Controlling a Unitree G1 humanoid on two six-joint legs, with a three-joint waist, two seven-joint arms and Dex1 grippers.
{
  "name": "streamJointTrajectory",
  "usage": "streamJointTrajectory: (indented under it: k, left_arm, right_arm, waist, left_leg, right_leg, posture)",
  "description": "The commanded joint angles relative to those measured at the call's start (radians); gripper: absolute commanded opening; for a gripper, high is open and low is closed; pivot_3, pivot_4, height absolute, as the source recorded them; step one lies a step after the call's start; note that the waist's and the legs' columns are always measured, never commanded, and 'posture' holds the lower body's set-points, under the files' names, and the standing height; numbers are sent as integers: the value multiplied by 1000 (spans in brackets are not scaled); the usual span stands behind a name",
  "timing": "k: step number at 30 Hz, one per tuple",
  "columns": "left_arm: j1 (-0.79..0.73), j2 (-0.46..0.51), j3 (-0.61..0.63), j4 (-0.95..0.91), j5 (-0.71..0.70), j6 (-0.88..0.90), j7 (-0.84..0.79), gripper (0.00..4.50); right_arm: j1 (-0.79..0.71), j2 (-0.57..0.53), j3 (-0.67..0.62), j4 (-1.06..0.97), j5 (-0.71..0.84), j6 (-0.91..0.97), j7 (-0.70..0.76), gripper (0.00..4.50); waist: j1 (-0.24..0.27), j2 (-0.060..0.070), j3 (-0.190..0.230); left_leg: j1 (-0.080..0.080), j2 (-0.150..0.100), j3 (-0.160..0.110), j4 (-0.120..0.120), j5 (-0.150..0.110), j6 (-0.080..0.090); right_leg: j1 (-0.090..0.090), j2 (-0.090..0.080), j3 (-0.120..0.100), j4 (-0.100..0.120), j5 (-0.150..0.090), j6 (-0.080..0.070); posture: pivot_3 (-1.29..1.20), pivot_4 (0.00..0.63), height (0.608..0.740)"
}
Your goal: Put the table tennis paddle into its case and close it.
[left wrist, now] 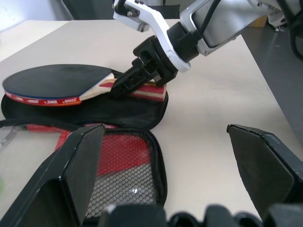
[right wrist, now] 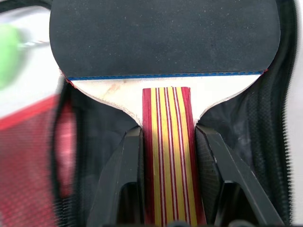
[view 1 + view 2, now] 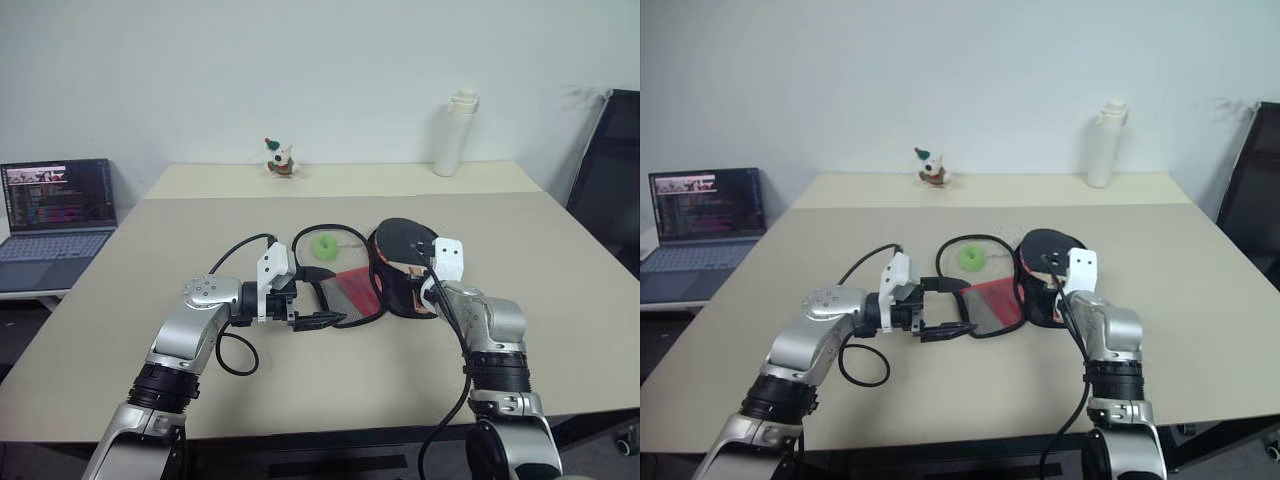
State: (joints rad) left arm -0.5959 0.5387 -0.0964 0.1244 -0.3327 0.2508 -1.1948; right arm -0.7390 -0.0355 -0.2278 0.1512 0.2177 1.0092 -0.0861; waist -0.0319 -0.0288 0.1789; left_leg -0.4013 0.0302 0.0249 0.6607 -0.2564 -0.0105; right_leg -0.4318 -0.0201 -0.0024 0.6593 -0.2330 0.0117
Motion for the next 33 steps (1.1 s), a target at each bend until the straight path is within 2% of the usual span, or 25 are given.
streamJointTrajectory:
  k: [1, 7, 9, 12, 17, 25, 33]
  left_arm:
    - [-2, 9, 19, -40, -14, -8, 3, 4500]
    - [-1, 7, 18, -32, -13, -15, 2, 4500]
    - [0, 7, 17, -31, -13, -17, 2, 4500]
    - [3, 8, 19, -28, -12, -19, 2, 4500]
    - [11, 11, 22, -24, -11, -24, 3, 4500]
    - [13, 13, 21, -8, -4, -42, 5, 4500]
    - [28, 28, 28, -5, -4, -44, 11, 4500]
  right_arm:
    - [-47, 1, 17, -6, -1, -50, 9, 1090]
    - [-66, 23, 6, 35, 5, -93, -9, 1090]
    - [-75, 32, -1, 58, 2, -124, -23, 1798]
    - [-78, 41, 1, 67, -1, -147, -36, 2614]
    - [-58, 23, 20, 58, -25, -188, -51, 4384]
    - [-18, 12, 57, -2, -11, -137, 6, 4452]
    - [45, 23, 67, -28, -30, -133, 5, 4452]
  waist:
    - [-1, 0, 0]
    - [-1, 0, 0]
    - [-1, 0, 0]
    - [-2, 0, 0]
    - [-1, 0, 0]
    - [-1, 0, 0]
    - [-1, 0, 0]
  left_leg:
    - [0, 0, 0, 0, 0, 0]
    - [0, 0, 1, 0, 0, 0]
    - [0, 0, 2, 0, 0, 0]
    - [0, 0, 3, 0, 0, 0]
    - [0, 0, 4, 0, 0, 0]
    - [0, 0, 4, 0, 0, 0]
    - [0, 0, 4, 0, 0, 0]
  right_leg:
    - [0, 0, 0, 0, 0, 0]
    - [-3, 1, 6, 2, 0, 0]
    - [-3, 1, 7, 2, 0, 0]
    - [-4, 1, 9, 3, 0, 0]
    - [-4, 1, 9, 3, 0, 0]
    - [-5, 1, 9, 3, 0, 0]
    - [-5, 1, 10, 3, 0, 0]
  posture:
    - [0, 150, 740]
    - [0, 150, 740]
    - [0, 150, 740]
    - [0, 150, 740]
    - [0, 150, 740]
    - [0, 150, 740]
    - [0, 150, 740]
